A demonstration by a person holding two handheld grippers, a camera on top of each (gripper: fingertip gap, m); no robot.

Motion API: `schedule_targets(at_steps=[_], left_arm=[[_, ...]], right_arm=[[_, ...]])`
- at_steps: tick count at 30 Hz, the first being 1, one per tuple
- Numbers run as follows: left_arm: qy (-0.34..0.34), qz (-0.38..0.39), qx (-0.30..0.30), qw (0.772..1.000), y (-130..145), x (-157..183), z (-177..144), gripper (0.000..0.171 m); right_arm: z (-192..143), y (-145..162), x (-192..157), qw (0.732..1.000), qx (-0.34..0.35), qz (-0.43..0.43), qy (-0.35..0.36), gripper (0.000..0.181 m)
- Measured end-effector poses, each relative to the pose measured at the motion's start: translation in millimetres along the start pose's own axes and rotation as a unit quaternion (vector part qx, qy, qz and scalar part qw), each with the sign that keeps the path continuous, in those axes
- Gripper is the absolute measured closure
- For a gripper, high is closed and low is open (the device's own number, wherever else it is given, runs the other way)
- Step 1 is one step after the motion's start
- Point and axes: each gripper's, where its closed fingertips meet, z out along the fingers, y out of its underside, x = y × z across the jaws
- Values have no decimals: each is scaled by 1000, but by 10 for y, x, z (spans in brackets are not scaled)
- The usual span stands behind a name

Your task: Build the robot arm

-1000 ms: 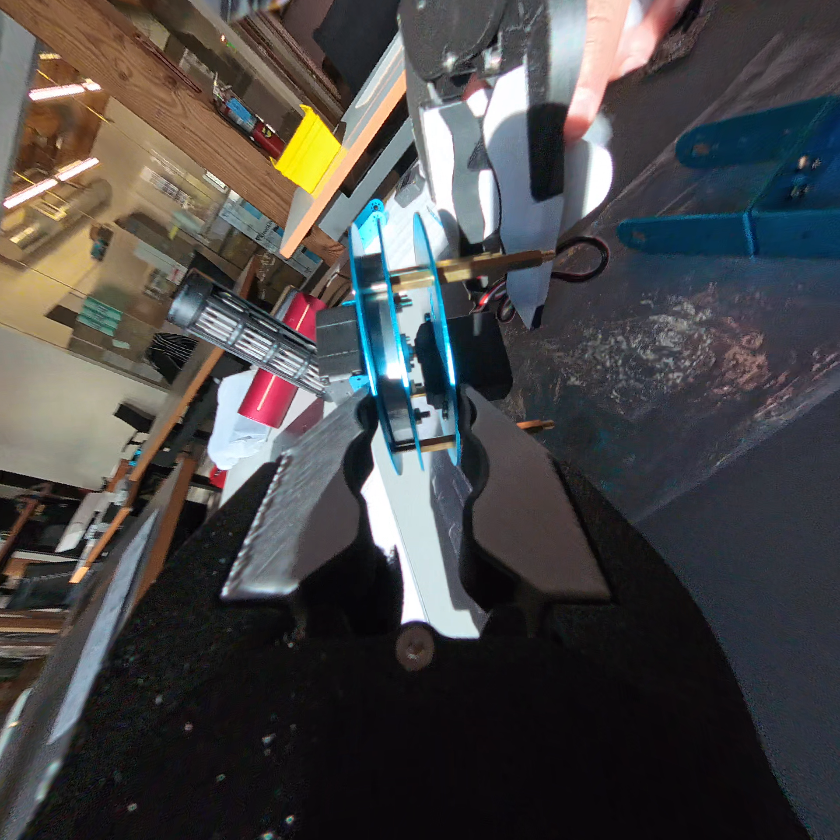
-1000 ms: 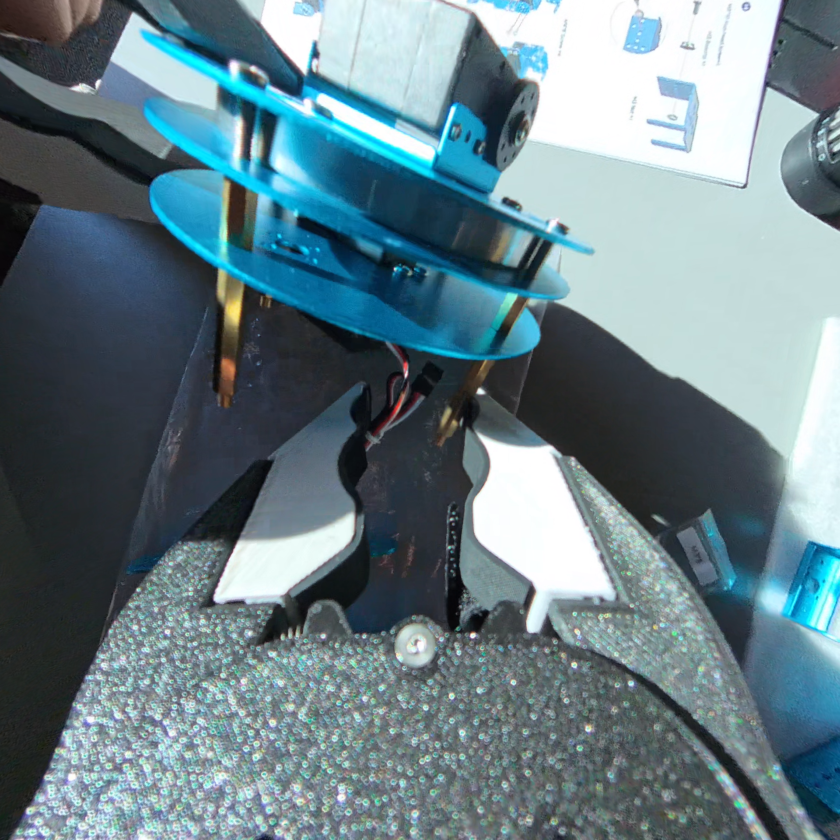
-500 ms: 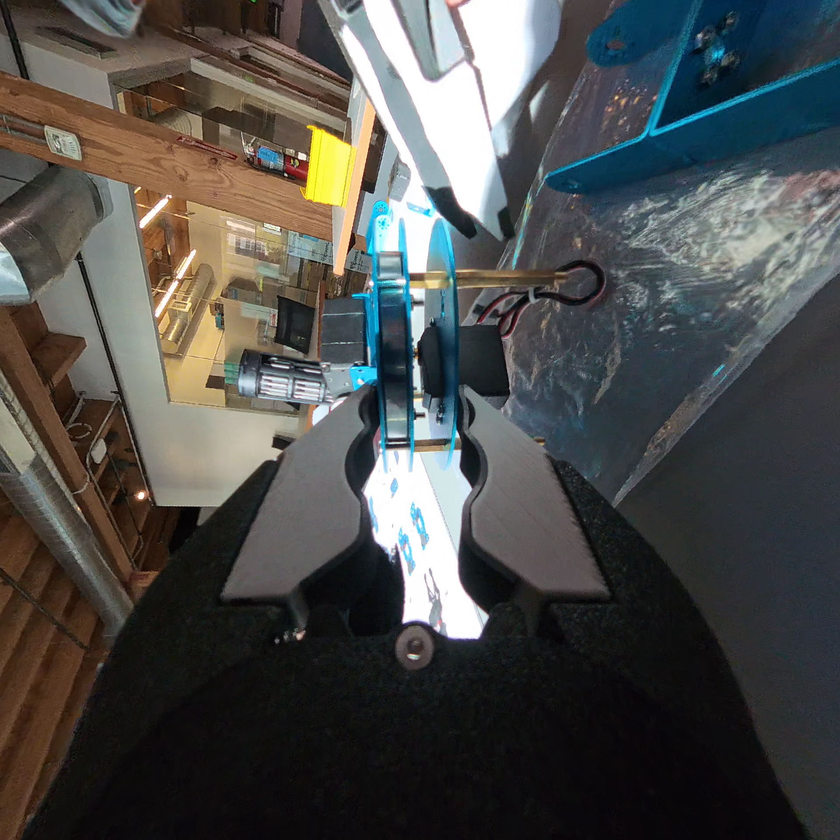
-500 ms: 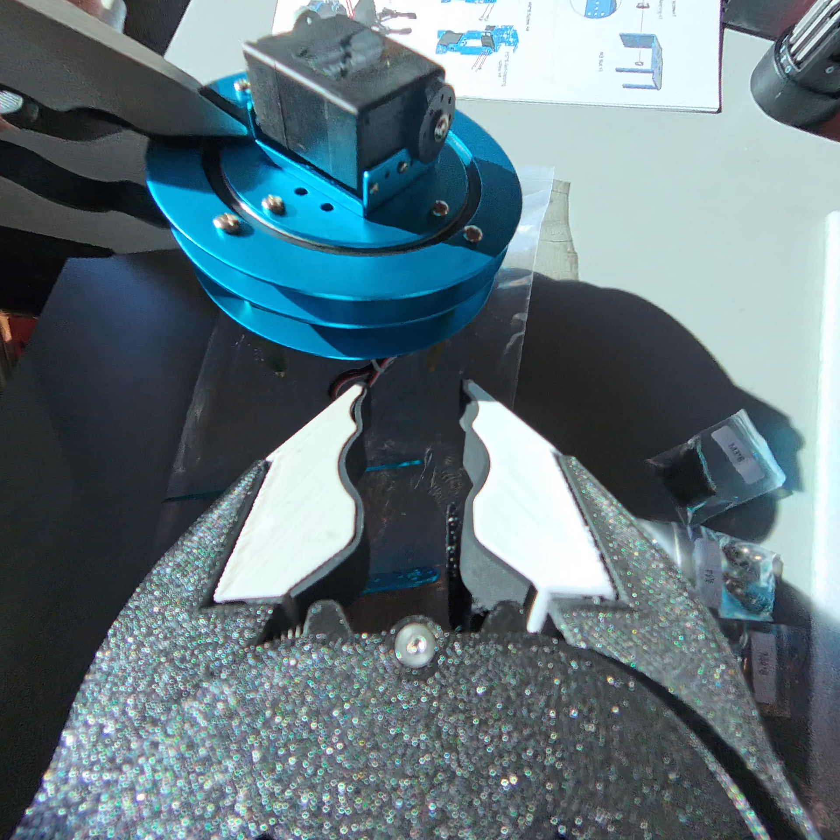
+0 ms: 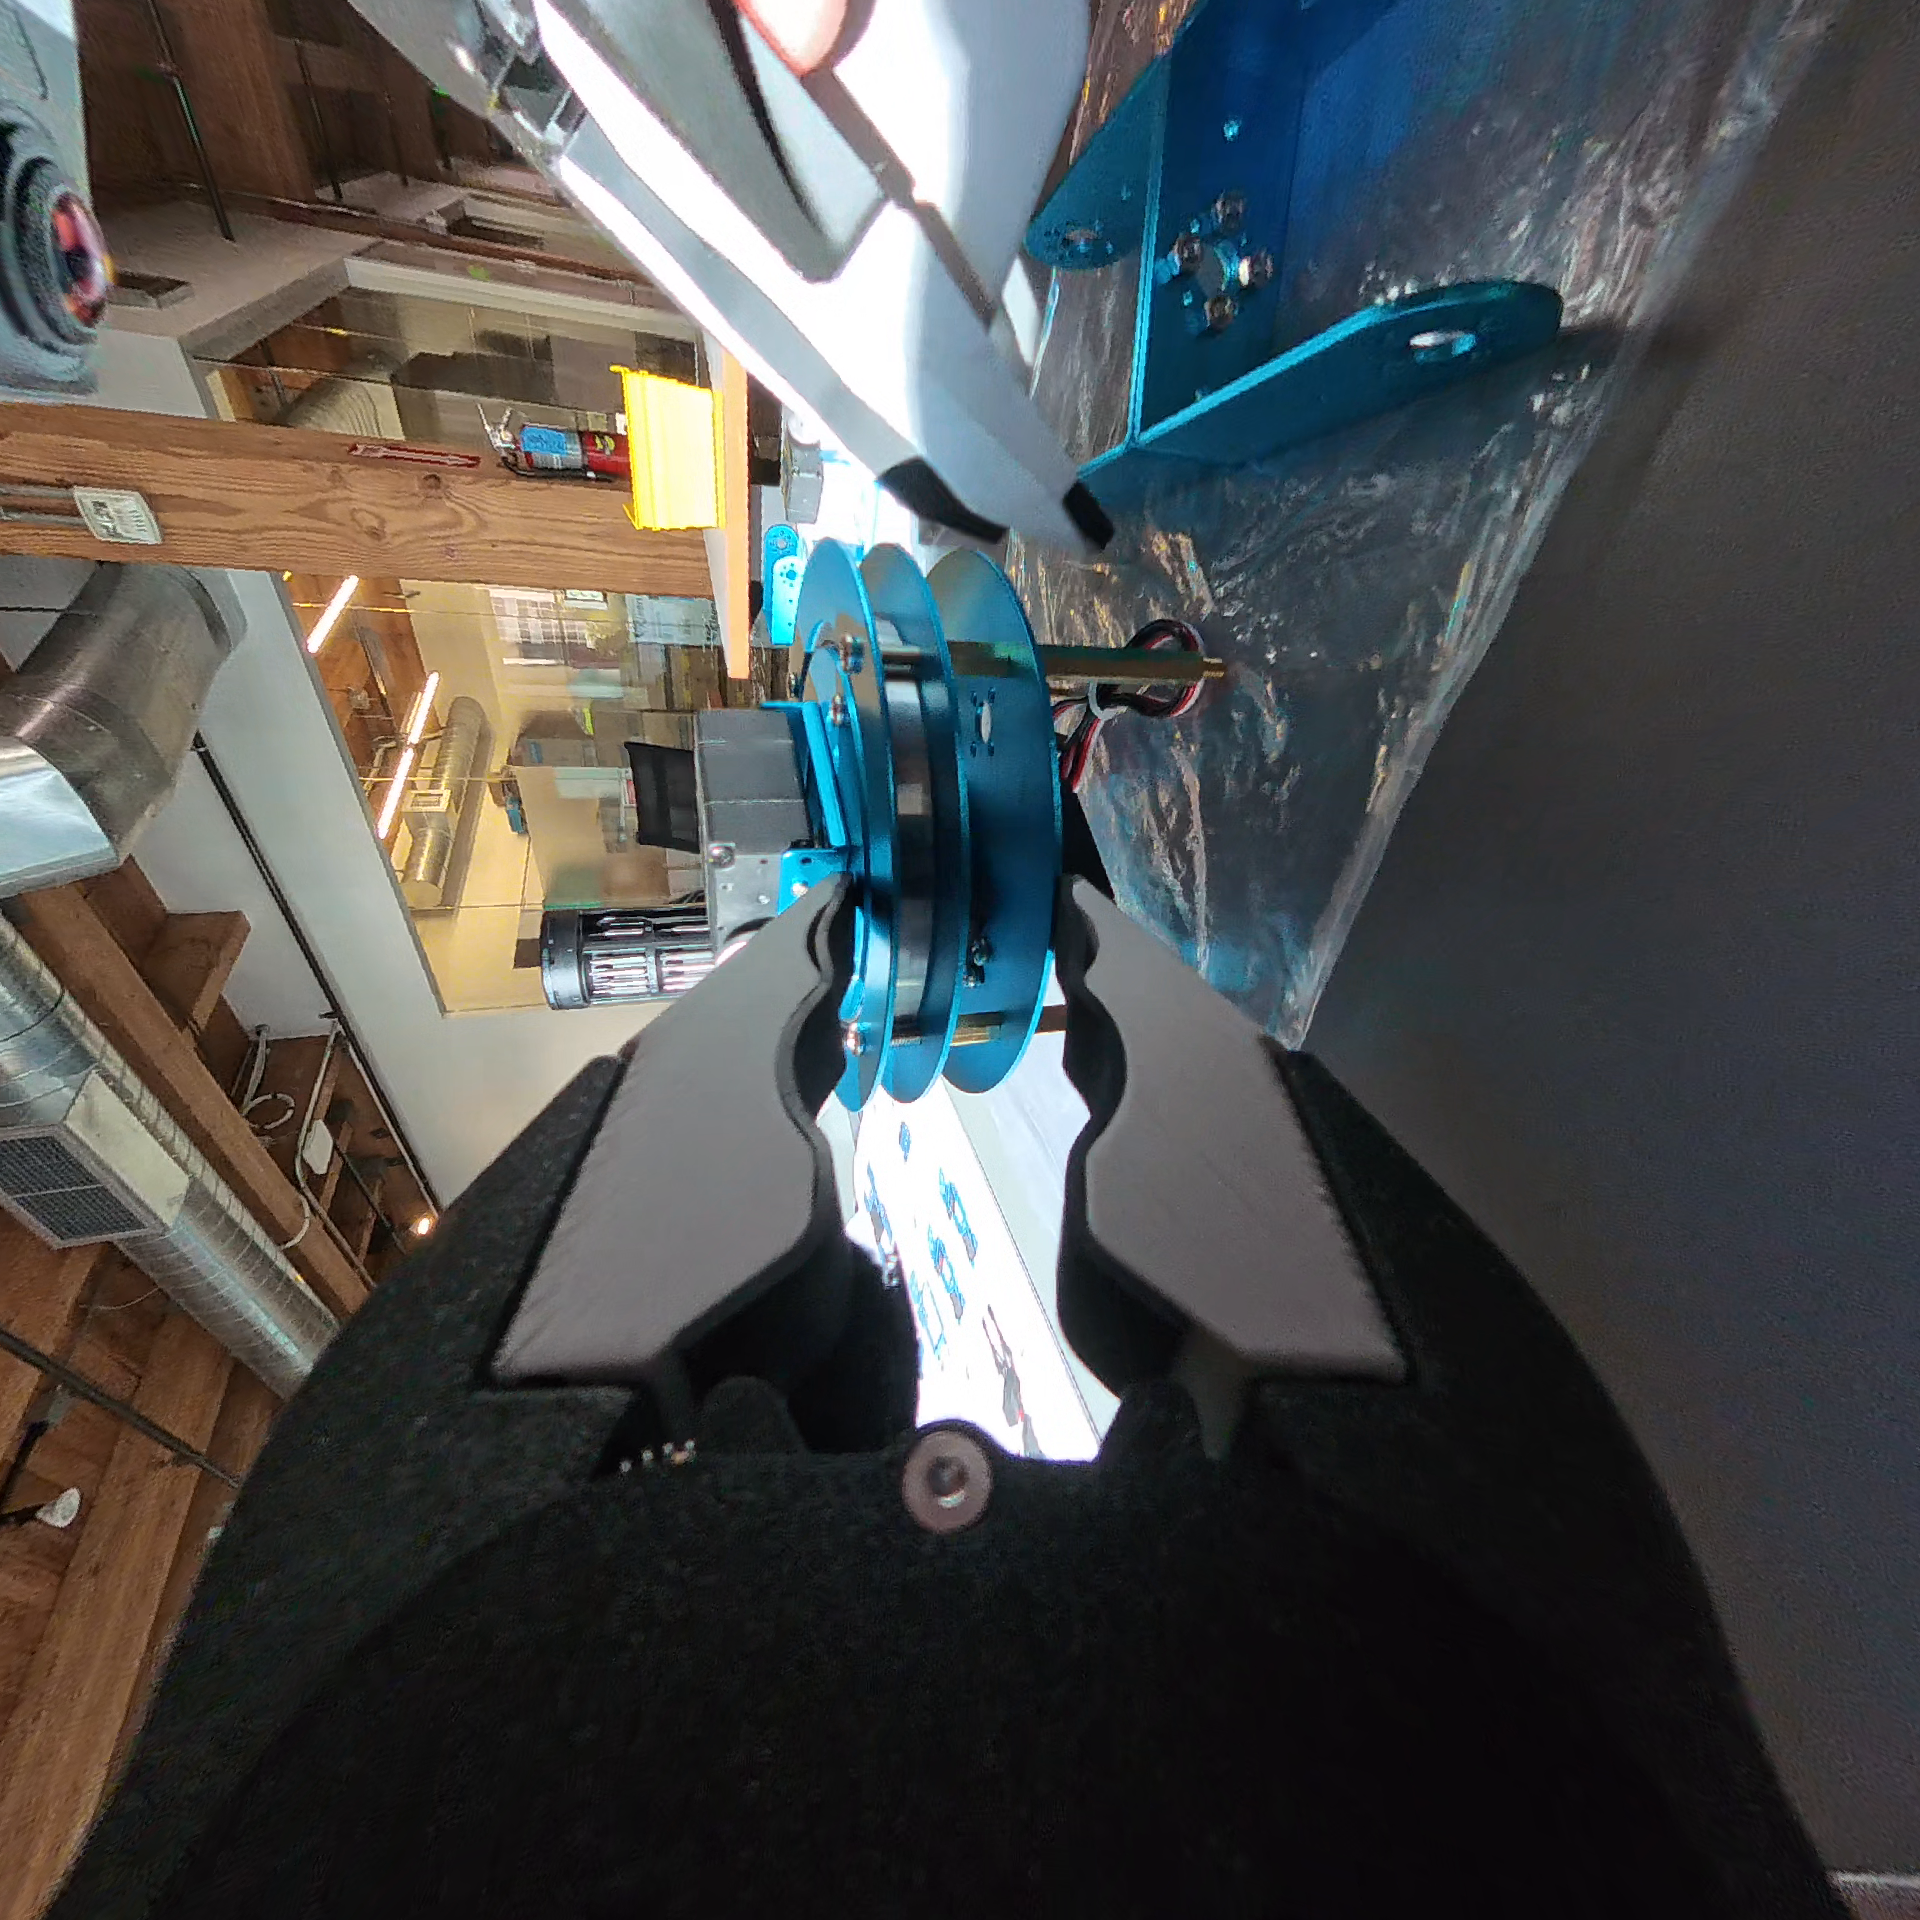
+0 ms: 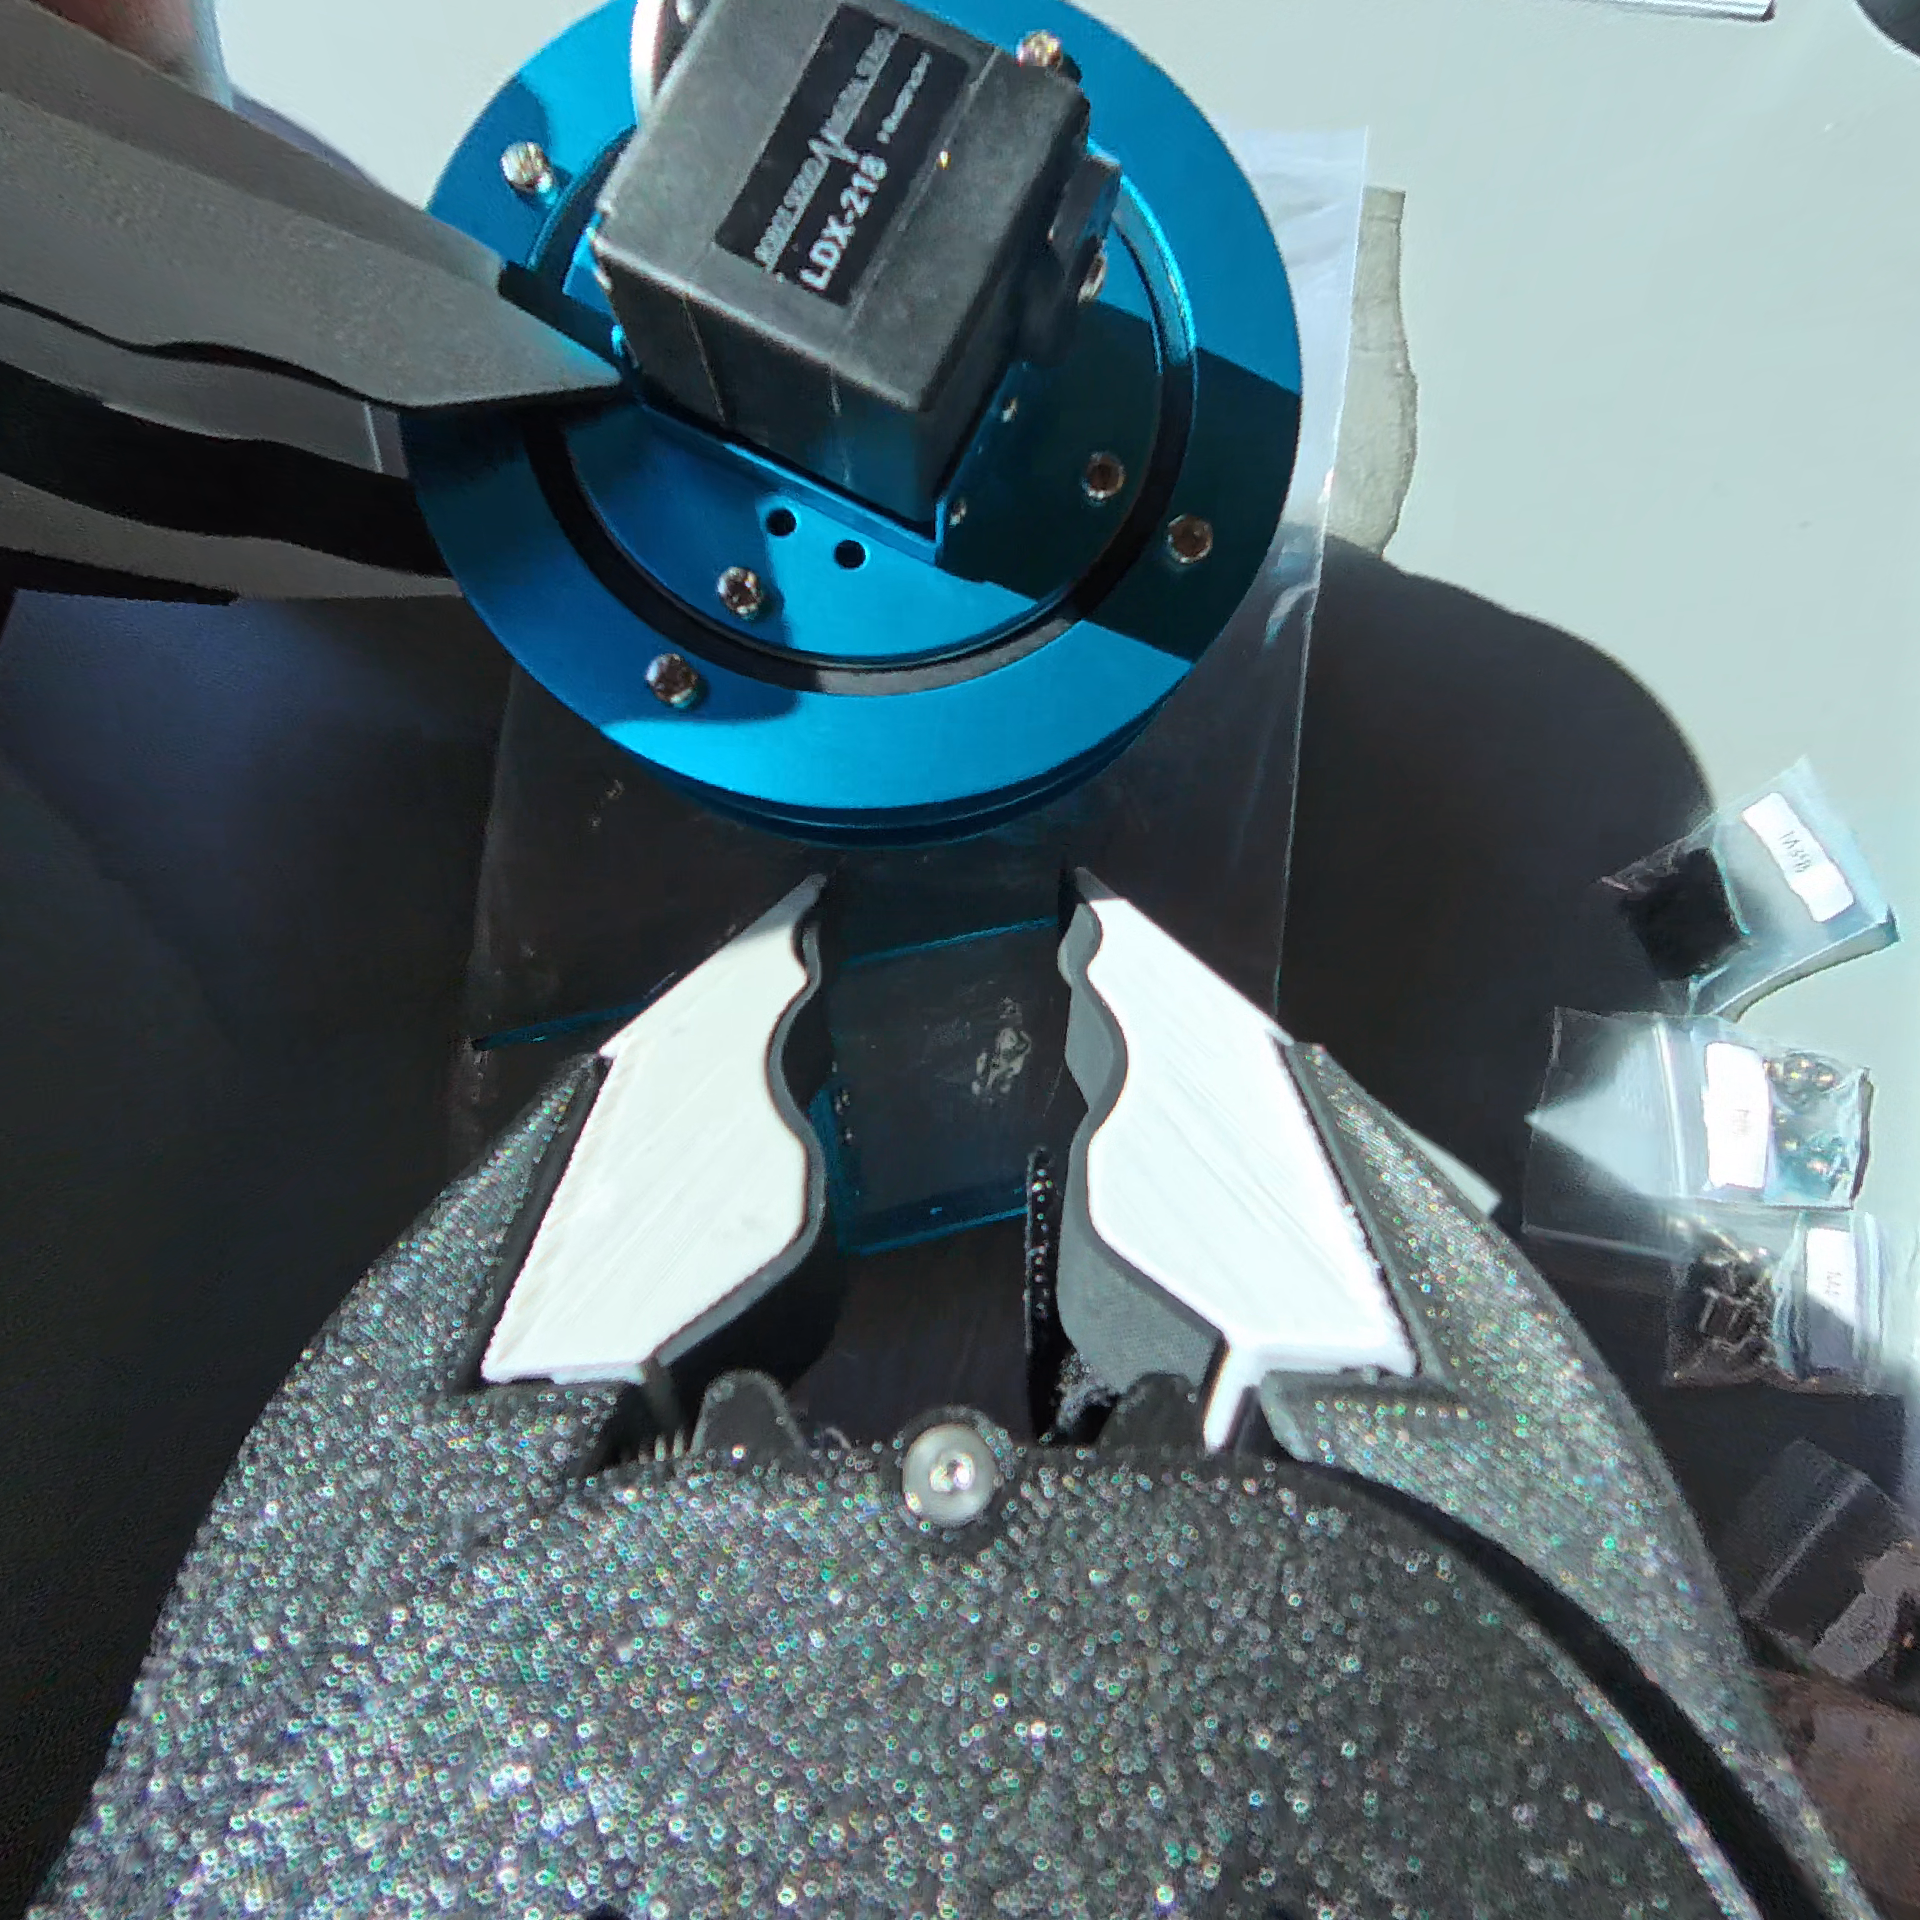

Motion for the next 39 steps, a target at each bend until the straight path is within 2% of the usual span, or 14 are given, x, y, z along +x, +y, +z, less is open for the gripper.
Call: schedule_targets(at_steps=[3, 6, 8, 11, 13, 14, 17, 20, 22, 25, 27, 33, 36, 39], left_arm=[[-2, -40, 22, 999, 2, -30, -97, 126], [52, -171, 83, 980, 77, -90, -392, 112], [129, -297, 121, 938, 245, -133, -593, 110], [262, -442, 144, 846, 515, -37, -707, 99], [292, -496, 161, 802, 587, -15, -647, 97], [296, -504, 177, 792, 574, -17, -594, 97], [300, -498, 172, 796, 539, 1, -247, 92], [374, -482, 158, 777, 439, 128, -20, 89], [417, -465, 151, 766, 371, 187, 23, 99], [379, -422, 125, 814, 418, 190, 132, 104], [354, -413, 125, 830, 435, 179, 88, 107], [300, -454, 119, 830, 565, 54, 2, 114], [304, -461, 81, 830, 709, 178, 132, 113], [307, -482, 97, 815, 711, 154, 144, 113]], right_arm=[[-63, 97, 12, 999, -34, -7, 39, 131], [-241, 107, -26, 998, -33, 21, 56, 120], [-375, 83, -58, 996, -18, 52, 72, 109], [-427, -140, -211, 988, 63, 111, 82, 99], [-279, -239, -265, 978, 93, 152, 104, 82], [-192, -263, -286, 976, 96, 156, 117, 76], [-2, -289, -230, 972, 88, 144, 161, 68], [161, -216, -178, 977, 45, 134, 162, 70], [224, -264, -211, 981, 46, 125, 139, 76], [218, -262, -140, 985, 33, 101, 137, 79], [224, -269, -137, 990, 25, 80, 112, 79], [319, -388, 34, 996, -33, -39, 68, 80], [401, -466, 83, 998, -49, -38, 25, 81], [419, -488, 122, 998, -45, -44, 16, 81]])
